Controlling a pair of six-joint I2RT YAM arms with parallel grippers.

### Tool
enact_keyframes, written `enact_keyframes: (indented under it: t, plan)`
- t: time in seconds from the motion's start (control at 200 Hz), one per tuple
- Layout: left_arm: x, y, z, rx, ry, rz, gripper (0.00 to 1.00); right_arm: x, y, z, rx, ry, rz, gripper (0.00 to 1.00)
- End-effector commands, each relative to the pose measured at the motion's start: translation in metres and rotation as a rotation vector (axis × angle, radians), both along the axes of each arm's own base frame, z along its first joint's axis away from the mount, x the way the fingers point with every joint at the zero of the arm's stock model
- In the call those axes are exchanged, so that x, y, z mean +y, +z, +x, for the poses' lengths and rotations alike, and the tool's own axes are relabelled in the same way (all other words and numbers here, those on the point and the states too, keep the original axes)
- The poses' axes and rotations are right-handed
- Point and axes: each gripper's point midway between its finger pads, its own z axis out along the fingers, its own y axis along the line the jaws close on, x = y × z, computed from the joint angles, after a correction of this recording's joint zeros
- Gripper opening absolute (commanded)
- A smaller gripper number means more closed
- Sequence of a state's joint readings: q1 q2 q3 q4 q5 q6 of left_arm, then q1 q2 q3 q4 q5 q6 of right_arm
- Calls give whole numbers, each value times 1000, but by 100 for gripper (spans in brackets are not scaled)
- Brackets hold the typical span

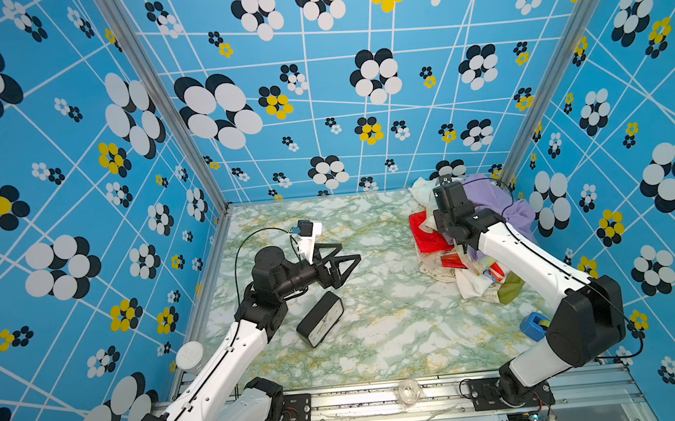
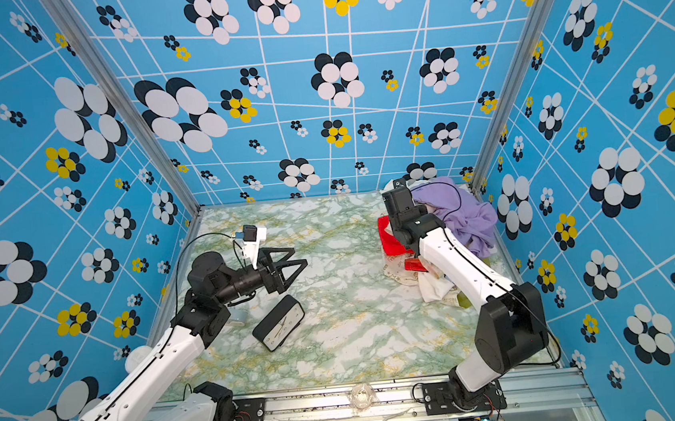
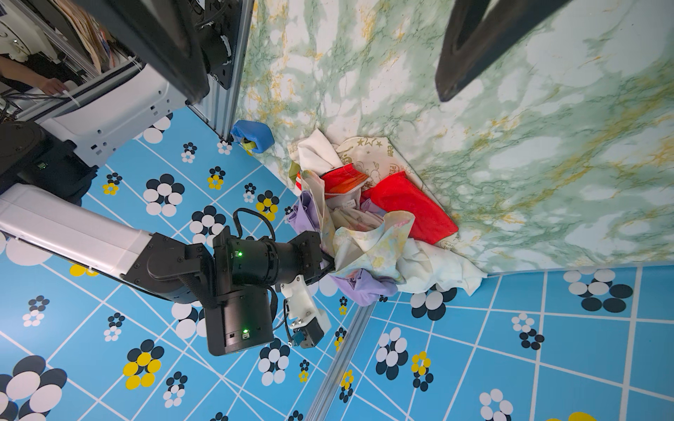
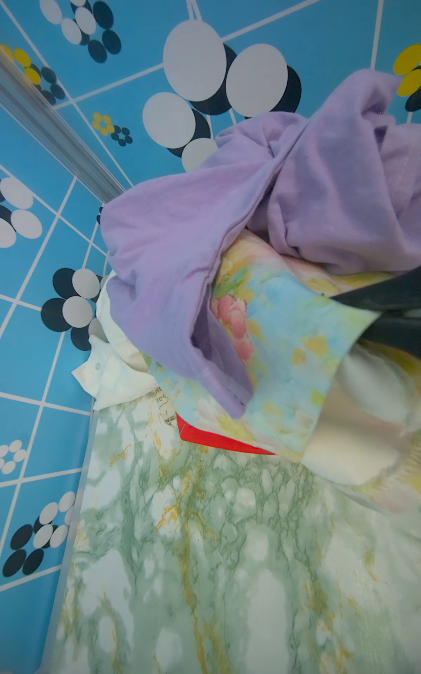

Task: Pick out a specific cloth from the pile
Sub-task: 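Close the right gripper on the pastel floral cloth edge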

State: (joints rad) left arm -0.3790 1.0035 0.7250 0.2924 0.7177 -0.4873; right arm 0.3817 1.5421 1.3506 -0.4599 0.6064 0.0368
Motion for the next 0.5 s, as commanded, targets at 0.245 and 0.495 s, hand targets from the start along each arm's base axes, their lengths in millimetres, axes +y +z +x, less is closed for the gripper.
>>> enact_keyframes:
  t: [0.245,0.495]
  plan:
    - [4,2,-3,-16,19,-8,99,17,68,-1,-165,93,78,0]
    - [5,1,-3,-17,29,-9,99,24,97,6,-229,139,88,0]
